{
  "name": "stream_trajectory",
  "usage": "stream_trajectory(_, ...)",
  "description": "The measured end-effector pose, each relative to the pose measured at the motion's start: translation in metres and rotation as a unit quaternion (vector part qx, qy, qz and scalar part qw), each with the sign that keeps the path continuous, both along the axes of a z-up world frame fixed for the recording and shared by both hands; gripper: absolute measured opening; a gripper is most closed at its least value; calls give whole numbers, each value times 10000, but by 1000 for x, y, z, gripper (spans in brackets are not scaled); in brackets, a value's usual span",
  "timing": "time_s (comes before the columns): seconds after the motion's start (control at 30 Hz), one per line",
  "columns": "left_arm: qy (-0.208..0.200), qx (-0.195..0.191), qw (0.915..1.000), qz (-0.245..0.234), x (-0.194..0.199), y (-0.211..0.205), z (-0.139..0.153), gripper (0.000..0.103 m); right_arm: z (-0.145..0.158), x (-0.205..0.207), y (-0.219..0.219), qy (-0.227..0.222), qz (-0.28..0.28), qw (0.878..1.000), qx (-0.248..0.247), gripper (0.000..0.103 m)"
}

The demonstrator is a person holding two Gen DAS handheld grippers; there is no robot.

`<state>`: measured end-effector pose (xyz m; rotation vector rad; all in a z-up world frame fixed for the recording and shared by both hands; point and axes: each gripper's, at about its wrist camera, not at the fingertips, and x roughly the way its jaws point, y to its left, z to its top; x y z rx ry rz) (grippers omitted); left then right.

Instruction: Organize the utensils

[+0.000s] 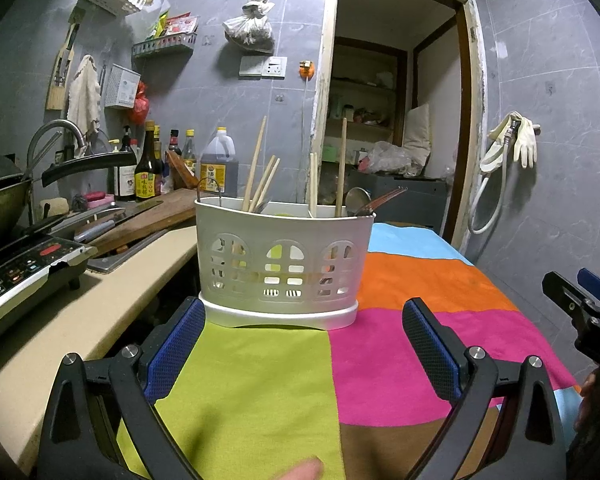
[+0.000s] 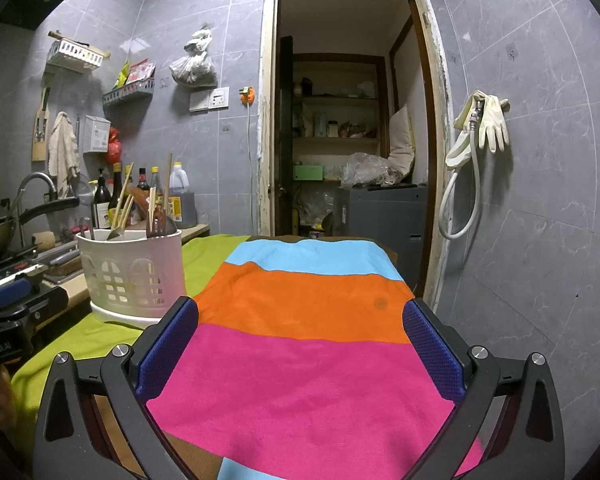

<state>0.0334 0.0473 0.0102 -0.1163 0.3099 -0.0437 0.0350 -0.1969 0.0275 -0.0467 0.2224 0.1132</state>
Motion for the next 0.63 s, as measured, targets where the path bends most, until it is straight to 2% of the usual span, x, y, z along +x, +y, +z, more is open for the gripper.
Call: stream_trajectory(0.63,23,2,9999,-127,1,-1,-1,97,-5,1,-3,44,-25,10000,-11,103)
